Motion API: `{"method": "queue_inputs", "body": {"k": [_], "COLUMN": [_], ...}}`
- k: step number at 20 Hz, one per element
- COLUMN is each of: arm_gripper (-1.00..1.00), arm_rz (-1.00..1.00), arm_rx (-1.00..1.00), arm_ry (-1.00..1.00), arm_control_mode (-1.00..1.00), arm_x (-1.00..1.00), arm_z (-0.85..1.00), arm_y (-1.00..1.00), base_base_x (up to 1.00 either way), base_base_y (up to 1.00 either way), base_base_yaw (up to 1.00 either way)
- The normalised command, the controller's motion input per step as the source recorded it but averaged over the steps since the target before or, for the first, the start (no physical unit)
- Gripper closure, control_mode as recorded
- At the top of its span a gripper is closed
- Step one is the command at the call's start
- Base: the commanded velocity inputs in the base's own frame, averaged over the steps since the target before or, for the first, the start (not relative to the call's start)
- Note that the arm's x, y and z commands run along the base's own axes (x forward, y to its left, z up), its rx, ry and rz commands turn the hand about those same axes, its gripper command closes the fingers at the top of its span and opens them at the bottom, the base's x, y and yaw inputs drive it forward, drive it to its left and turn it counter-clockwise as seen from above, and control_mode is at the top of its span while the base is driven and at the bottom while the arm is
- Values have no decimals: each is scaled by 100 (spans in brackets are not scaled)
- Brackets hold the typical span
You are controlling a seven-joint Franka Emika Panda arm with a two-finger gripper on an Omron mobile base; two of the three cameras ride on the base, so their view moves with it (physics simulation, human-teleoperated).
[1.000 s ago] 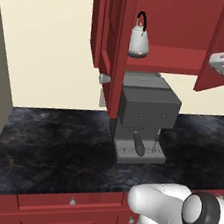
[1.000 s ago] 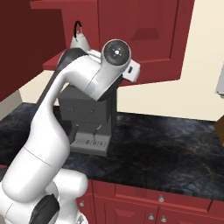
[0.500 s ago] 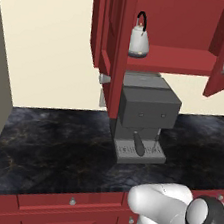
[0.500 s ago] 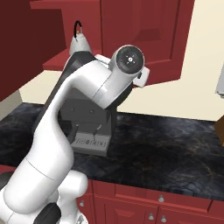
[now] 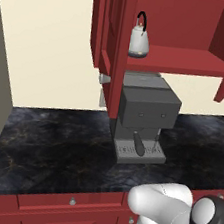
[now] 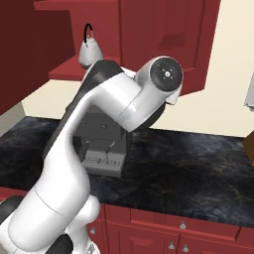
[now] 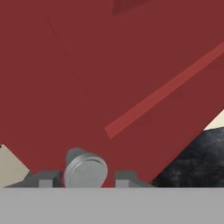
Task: Open the cabinet, pick the kettle from the cabinet, and place it in the sink.
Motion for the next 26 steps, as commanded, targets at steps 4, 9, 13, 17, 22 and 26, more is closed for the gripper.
{"method": "queue_inputs", "body": {"k": [4,9,13,17,22,26], "arm_gripper": [-100,-100,-100,-100,-100,-100], "arm_rz": [0,0,-7,-16,-21,-29], "arm_rx": [0,0,0,-4,-3,0], "arm_ry": [11,1,0,2,12,13], "arm_control_mode": [-100,-100,-100,-100,-100,-100], "arm_x": [-8,-22,-46,-37,-19,0], "arm_z": [-24,-13,-18,-13,-9,0], "arm_y": [-2,0,15,36,46,46], "base_base_x": [0,0,0,0,0,0], "base_base_y": [0,0,0,0,0,0], "base_base_yaw": [0,0,0,0,0,0]}}
